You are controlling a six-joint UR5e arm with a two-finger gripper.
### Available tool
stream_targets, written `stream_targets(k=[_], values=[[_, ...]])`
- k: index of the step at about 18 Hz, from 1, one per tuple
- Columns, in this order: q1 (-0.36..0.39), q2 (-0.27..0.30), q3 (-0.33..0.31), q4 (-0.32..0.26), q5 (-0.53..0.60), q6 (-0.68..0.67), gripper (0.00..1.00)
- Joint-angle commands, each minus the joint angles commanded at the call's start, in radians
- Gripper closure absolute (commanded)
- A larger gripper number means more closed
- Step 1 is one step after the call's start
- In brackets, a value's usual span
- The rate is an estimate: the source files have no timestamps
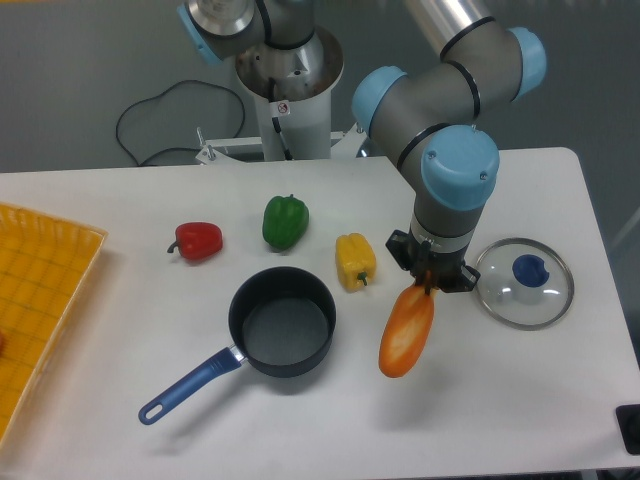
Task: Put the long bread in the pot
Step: 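Lift the held orange bread loaf up from beside the glass lid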
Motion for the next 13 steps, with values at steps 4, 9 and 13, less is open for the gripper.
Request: stream_targets(k=[4,9,13], values=[[-0.003,0.003,-0.005,0.0,0.0,-0.002,1.0],[-0.003,0.02,-0.029,-0.015,0.002,0.0,1.0],[-0.011,0.073,-0.069,-0.069,0.043,0.0,1.0]])
